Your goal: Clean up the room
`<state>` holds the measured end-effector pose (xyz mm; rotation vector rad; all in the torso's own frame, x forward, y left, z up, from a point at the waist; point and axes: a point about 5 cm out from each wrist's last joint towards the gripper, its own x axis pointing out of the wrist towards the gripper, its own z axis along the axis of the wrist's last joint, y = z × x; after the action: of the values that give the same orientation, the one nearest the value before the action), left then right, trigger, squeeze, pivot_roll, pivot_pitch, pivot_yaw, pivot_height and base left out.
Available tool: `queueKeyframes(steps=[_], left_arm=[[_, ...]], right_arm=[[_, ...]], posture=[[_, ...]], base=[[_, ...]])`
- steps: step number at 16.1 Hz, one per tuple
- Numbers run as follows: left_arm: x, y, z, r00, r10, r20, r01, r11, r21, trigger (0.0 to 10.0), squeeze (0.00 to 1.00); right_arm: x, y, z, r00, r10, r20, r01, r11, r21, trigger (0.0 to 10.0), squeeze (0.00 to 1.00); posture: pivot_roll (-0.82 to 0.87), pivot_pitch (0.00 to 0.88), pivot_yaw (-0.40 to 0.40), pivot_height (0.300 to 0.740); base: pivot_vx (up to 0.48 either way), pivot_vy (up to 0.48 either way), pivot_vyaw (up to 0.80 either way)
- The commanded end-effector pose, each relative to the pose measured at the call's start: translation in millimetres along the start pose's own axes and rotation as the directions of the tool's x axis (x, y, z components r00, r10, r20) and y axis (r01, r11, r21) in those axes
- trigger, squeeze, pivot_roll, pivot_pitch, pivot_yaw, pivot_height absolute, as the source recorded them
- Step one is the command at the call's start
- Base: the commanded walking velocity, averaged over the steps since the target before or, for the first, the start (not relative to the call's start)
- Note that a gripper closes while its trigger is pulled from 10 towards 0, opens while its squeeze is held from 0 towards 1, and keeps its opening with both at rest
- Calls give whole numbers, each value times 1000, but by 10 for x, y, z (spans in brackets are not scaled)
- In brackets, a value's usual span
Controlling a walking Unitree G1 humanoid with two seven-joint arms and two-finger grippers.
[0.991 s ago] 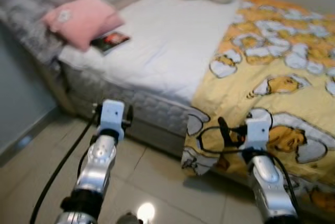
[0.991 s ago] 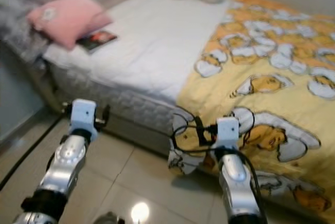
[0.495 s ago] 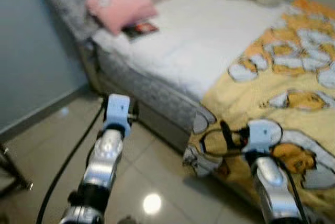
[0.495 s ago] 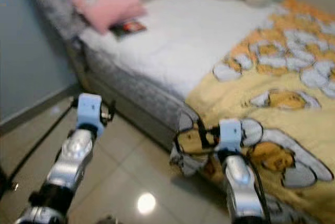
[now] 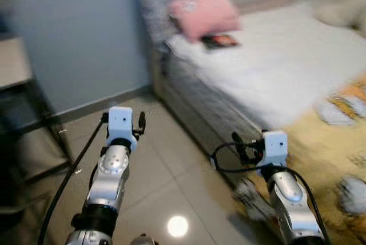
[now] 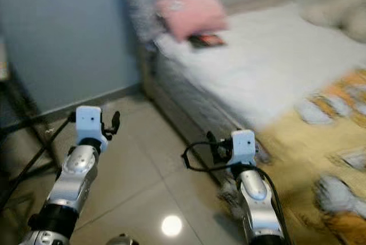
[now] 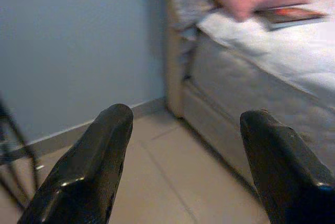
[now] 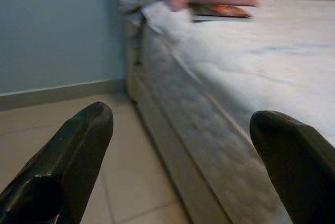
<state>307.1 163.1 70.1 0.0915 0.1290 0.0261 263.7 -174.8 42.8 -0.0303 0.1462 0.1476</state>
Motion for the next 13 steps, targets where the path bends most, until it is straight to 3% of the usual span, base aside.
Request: queueKeyframes(steps=[1, 3, 6, 8, 9, 10, 13], left_arm=[[3, -53, 5, 1000, -12, -7, 13, 1000, 14, 10000, 0], [-5, -103, -24, 999, -44, -20, 44, 999, 22, 10000, 0], [-115, -21, -84, 994, -110, -15, 111, 981, 156, 10000, 0], [-213, 97, -199, 992, -109, -68, 119, 981, 153, 10000, 0], [-391, 63, -230, 977, -197, -81, 205, 974, 98, 10000, 0], [-488, 9, -183, 970, -232, -68, 239, 960, 143, 10000, 0], [-418, -54, -97, 973, -221, -69, 226, 970, 84, 10000, 0]], right_arm=[[12, -41, 9, 1000, -5, -8, 5, 1000, -7, 10000, 35], [-1, -76, 3, 1000, -26, -7, 26, 1000, -3, 10000, 43], [-55, -98, -26, 999, -38, -12, 38, 999, 2, 10000, 43], [-100, -127, -56, 998, -52, -23, 52, 998, 27, 10000, 43], [-243, -148, -123, 998, -53, -44, 55, 997, 54, 10000, 51], [-399, -160, -203, 996, -40, -74, 45, 997, 62, 10000, 43], [-477, -235, -276, 993, -46, -111, 53, 997, 61, 10000, 47]], posture=[[52, 0, -22, 740], [40, 0, -7, 740], [23, 0, 6, 740], [17, 0, 10, 740], [15, 0, 14, 740], [21, 0, 11, 740], [30, 0, 2, 740]], base=[[458, 0, 663], [225, 0, 656], [0, 0, 654], [0, 0, 650], [0, 0, 650], [0, 0, 650], [0, 0, 652]])
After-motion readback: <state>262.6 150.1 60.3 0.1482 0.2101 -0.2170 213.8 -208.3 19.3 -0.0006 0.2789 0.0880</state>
